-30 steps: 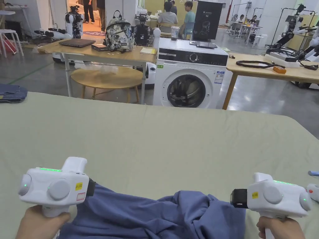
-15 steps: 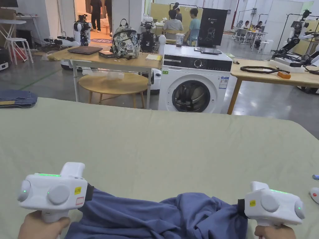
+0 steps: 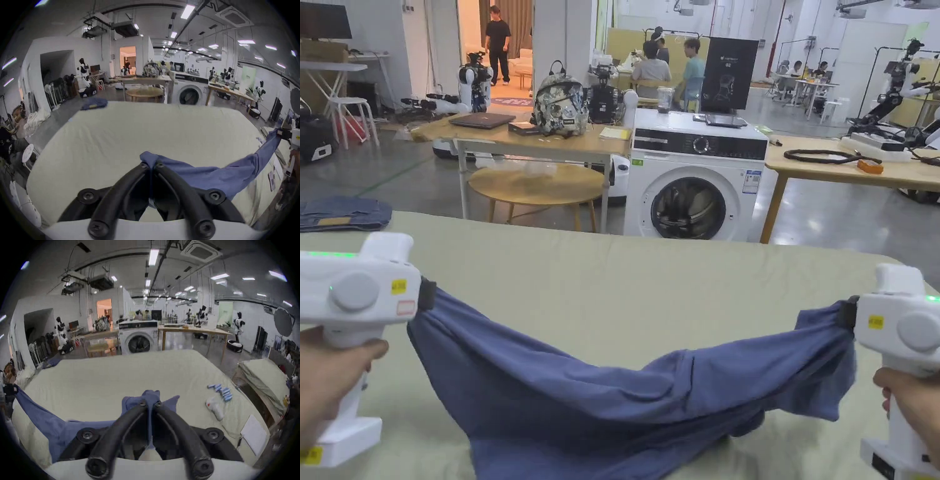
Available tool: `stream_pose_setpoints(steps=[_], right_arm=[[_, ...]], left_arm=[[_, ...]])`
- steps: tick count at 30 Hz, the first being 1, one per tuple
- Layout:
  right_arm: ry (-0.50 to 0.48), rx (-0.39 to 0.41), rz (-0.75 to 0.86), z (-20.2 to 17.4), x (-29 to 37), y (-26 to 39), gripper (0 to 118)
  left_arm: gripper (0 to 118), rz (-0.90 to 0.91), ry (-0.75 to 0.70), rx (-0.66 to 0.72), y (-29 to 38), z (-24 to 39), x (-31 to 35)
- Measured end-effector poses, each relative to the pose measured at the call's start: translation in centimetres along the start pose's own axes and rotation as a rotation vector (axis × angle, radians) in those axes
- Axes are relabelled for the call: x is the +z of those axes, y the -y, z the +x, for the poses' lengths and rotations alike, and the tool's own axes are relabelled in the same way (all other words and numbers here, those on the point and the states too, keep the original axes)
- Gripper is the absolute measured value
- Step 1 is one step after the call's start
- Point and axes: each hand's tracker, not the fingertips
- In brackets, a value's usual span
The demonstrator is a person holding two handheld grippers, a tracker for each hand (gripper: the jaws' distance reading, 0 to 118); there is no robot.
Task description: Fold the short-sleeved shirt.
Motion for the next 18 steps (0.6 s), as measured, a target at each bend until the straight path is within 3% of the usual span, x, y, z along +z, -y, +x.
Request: stream_pose_setpoints(steps=[7, 18], right_arm=[[0.042, -0.002, 0.114, 0.3, 1.5, -5.8, 1], [0.073, 0.056, 0.209, -1.6, 0.7, -13.4, 1]], left_arm=[[0, 0.085, -0.131, -0.021, -6.4, -3.9, 2.8], [0, 0.145, -0.145, 0.01, -14.5, -6.1, 1.6]])
